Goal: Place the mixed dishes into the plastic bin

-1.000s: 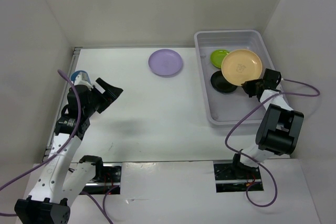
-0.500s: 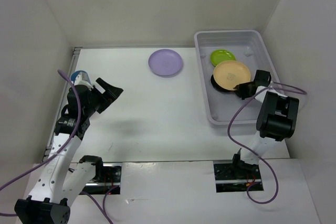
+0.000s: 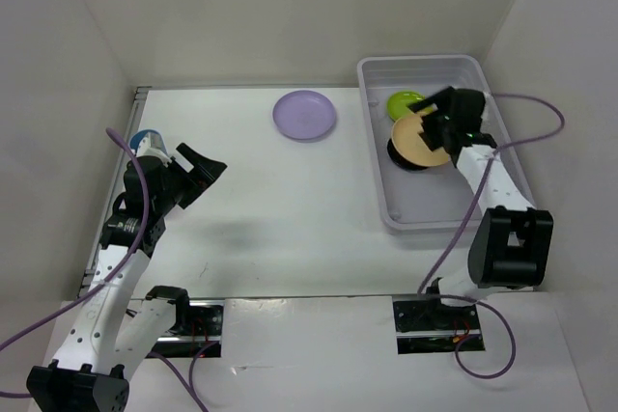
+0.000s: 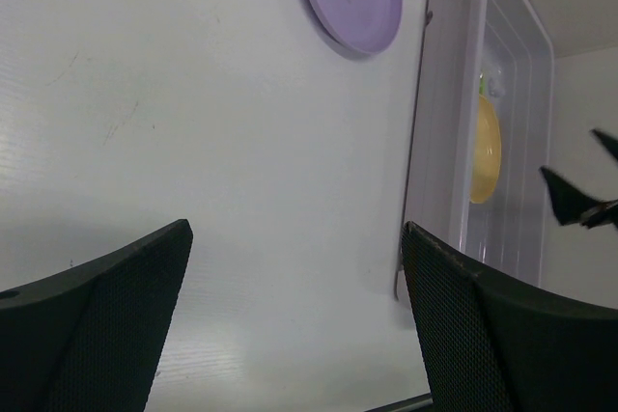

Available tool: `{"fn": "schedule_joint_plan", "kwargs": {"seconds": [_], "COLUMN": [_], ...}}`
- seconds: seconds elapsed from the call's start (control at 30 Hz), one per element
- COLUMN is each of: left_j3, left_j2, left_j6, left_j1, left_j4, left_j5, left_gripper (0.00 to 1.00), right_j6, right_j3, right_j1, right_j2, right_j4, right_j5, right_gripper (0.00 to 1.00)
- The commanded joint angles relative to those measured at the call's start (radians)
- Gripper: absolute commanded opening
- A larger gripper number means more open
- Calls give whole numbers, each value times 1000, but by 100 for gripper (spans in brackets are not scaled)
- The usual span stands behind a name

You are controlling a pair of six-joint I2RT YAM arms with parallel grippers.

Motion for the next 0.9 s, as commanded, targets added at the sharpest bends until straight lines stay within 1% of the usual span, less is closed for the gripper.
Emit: {"fn": "schedule_joint_plan", "kwargs": {"seconds": [0.0,0.03,0.07,0.13,0.2,0.23,0.3,0.33,0.37,0.43,0.47,0.57,0.63,0.7,0.8,0.87], "left_j3": [40,40,40,40,40,40,40,40,40,40,40,51,51,60,60,60], "left_j2": [-11,-11,-11,-11,-11,-11,-11,-11,-11,-11,-11,-11,-2,-2,-2,-2], "left_j6": [9,9,9,9,9,9,9,9,9,9,9,9,18,18,18,18], "left_j1": [-3,-3,-3,-3,-3,-3,-3,-3,-3,-3,-3,-3,-3,-3,-3,-3], "left_j4": [39,39,39,39,39,39,28,28,28,28,28,37,37,37,37,28], "left_j5": [10,10,10,10,10,10,0,0,0,0,0,10,10,10,10,10], "left_gripper": [95,95,95,95,95,95,95,95,95,95,95,95,95,95,95,95], "right_j6": [-71,-71,-71,-39,31,127,243,292,365,423,481,574,607,665,737,737], "right_j3": [151,220,254,320,321,255,165,153,153,201,201,210,224,251,277,320], "right_j1": [252,312,424,521,619,642,685,695,704,718,733,753,753,743,710,697], "right_j2": [-31,2,89,182,269,283,325,345,368,446,466,518,543,590,655,702], "right_j4": [12,22,22,63,109,220,334,418,434,434,448,517,517,508,508,479], "right_j5": [54,54,39,25,39,50,88,100,113,156,180,284,362,395,395,407], "right_gripper": [91,91,91,91,87,85,82,82,82,82,82,80,79,79,79,79]}}
